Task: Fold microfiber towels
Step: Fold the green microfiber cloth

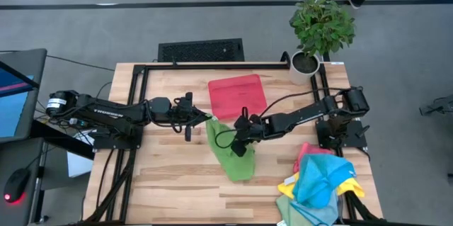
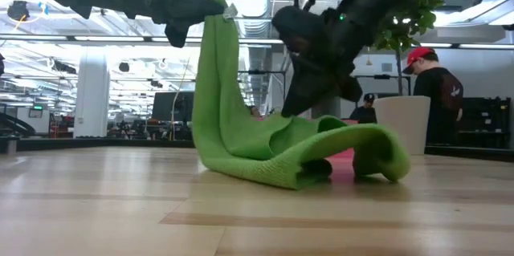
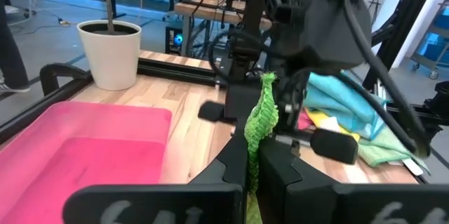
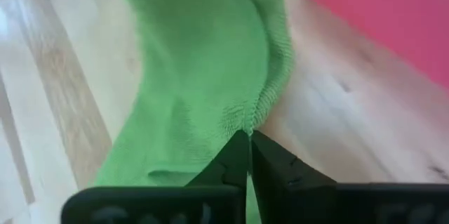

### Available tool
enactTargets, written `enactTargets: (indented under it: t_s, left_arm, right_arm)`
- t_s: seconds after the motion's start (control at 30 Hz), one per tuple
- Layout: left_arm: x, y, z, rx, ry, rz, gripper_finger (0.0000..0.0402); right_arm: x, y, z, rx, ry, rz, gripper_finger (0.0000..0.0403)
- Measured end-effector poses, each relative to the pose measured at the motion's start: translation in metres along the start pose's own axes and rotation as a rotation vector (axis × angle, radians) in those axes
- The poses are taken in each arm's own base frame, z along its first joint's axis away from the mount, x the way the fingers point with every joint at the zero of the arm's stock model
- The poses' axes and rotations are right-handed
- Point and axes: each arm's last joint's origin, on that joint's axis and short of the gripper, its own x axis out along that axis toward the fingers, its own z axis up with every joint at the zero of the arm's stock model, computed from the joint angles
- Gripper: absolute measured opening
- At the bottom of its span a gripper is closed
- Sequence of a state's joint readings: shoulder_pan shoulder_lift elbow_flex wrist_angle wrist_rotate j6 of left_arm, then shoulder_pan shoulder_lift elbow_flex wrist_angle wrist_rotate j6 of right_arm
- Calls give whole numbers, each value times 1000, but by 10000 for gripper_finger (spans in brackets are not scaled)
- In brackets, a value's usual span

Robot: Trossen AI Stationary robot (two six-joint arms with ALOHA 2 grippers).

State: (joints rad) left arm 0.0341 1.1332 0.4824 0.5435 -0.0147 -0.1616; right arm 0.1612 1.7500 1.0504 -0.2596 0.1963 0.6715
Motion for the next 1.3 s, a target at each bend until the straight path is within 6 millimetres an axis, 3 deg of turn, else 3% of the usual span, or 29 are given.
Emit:
enactTargets:
  t_s: [0.4,0.6,0.77,1.1,1.3]
  left_arm:
    - [0,0,0,-18,4,0,0]
    - [0,0,-1,-18,10,2,0]
    - [0,0,-1,-18,14,2,0]
    - [0,0,-2,-18,16,3,0]
    - [0,0,-2,-18,16,3,0]
  right_arm:
    - [-30,-9,1,-65,36,-77,20]
    - [-32,-5,-3,-77,37,-70,54]
    - [-37,-3,-1,-77,17,-56,53]
    - [-79,-7,14,-92,-147,-73,52]
    - [-80,-8,12,-119,-128,-77,65]
